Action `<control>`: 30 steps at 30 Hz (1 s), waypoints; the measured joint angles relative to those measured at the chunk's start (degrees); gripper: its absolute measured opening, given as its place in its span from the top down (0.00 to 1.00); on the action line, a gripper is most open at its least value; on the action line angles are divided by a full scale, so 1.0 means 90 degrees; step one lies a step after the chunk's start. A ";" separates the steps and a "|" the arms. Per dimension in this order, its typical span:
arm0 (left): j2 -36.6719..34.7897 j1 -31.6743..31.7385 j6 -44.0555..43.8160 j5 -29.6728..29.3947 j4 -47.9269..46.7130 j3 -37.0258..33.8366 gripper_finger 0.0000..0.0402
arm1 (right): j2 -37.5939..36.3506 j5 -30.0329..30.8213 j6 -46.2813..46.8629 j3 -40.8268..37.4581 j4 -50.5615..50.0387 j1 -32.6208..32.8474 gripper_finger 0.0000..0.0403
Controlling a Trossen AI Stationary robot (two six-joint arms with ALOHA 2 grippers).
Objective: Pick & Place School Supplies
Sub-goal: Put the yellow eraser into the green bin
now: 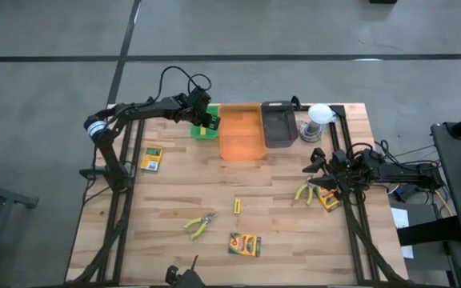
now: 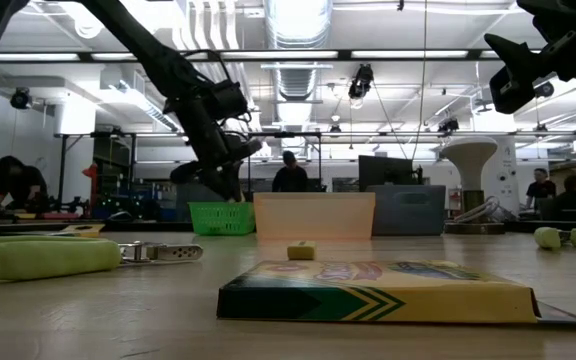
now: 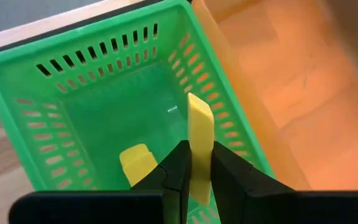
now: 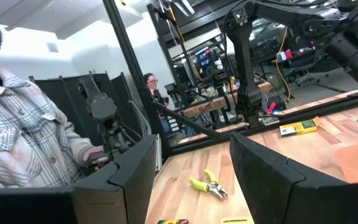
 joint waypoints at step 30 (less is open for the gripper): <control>0.0155 0.0185 -0.0709 0.0121 -0.0590 0.0000 0.87 | 0.0000 0.0002 0.0001 0.0001 -0.0002 0.0000 0.50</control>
